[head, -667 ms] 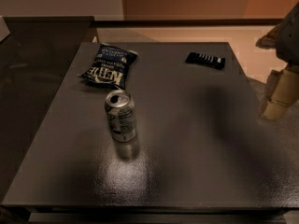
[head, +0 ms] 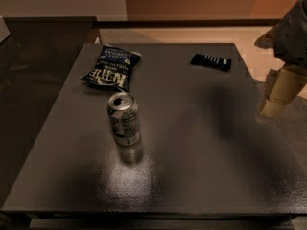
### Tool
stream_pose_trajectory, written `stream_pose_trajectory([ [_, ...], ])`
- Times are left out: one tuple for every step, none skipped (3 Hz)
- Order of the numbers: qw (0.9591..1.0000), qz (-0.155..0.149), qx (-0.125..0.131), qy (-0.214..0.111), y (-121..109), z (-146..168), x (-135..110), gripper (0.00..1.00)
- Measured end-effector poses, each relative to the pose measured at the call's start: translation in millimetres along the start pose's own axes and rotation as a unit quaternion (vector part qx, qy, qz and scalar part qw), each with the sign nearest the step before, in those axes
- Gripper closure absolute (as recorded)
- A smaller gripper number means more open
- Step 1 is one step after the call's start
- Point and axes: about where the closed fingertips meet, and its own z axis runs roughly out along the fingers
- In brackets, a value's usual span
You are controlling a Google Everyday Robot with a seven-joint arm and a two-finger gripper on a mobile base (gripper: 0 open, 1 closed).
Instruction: Move rxbar blueberry near 7up can
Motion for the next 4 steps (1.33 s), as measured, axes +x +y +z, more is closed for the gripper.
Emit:
stream_pose_trajectory([
  [0.9995, -0.008, -0.008, -0.031, -28, 27, -9, 0.0],
  [0.9977, -0.006, -0.018, -0.065, -61, 56, -19, 0.0],
  [0.9952, 0.011, -0.016, -0.096, -94, 82, -29, 0.0],
  [0.9914, 0.044, -0.006, -0.123, -126, 104, -32, 0.0],
])
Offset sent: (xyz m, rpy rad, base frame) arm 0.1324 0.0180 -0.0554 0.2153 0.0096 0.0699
